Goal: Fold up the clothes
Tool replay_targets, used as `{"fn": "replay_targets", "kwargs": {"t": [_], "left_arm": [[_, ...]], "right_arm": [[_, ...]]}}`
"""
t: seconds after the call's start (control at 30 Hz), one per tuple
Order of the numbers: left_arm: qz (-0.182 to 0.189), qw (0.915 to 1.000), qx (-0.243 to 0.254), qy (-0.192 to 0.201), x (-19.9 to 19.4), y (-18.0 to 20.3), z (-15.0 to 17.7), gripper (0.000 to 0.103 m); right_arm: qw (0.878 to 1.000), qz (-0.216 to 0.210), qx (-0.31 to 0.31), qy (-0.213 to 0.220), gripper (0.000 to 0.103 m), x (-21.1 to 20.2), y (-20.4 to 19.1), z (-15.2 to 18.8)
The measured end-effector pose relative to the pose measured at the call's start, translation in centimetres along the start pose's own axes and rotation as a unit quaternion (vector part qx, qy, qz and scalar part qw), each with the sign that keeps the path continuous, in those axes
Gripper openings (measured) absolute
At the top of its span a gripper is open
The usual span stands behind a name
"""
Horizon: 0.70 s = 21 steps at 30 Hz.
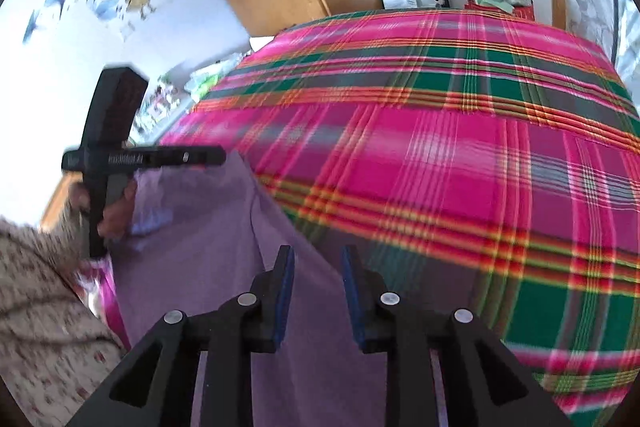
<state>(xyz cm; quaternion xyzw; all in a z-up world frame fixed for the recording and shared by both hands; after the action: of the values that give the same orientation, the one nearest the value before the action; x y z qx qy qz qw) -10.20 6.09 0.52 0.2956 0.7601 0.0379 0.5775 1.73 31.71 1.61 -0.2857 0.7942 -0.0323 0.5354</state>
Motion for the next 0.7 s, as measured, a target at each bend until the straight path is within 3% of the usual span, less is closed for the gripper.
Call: {"fn": "replay_targets", "kwargs": {"t": [0.13,0.2,0.7], "left_arm": [[-0.004,1.0000,0.001,-0.004,0.9,0.4,-0.1,0.045],[-0.006,1.0000,0.001,-0.004,1.0,0.5,-0.2,0.045],[-0.012,0.9998,-0.012,0.005,0.3,0.0,0.5,0.045]], "right_arm": [[1.000,0.005,-0.012,-0.012,0.024,0.8,-0.2,0.3],[1.000,0.007,-0.010,-0.011,0.004,1.1,-0.2,0.3],[0.997,0.056,0.036,0.030,0.004,0.6,0.8,1.4]]}}
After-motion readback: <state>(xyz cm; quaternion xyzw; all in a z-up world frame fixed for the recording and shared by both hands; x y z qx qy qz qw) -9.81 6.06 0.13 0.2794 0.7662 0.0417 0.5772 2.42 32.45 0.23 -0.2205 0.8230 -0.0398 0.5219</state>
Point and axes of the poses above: each gripper's, at about its wrist camera, not at the fingertips, and x roughly the way its jaws point, y to its right, z to its underside, the point moved 1 cm from there along x, roughly the way its jaws point, and after that the axes turned 9 degrees about -y, right-handed, at the moved point
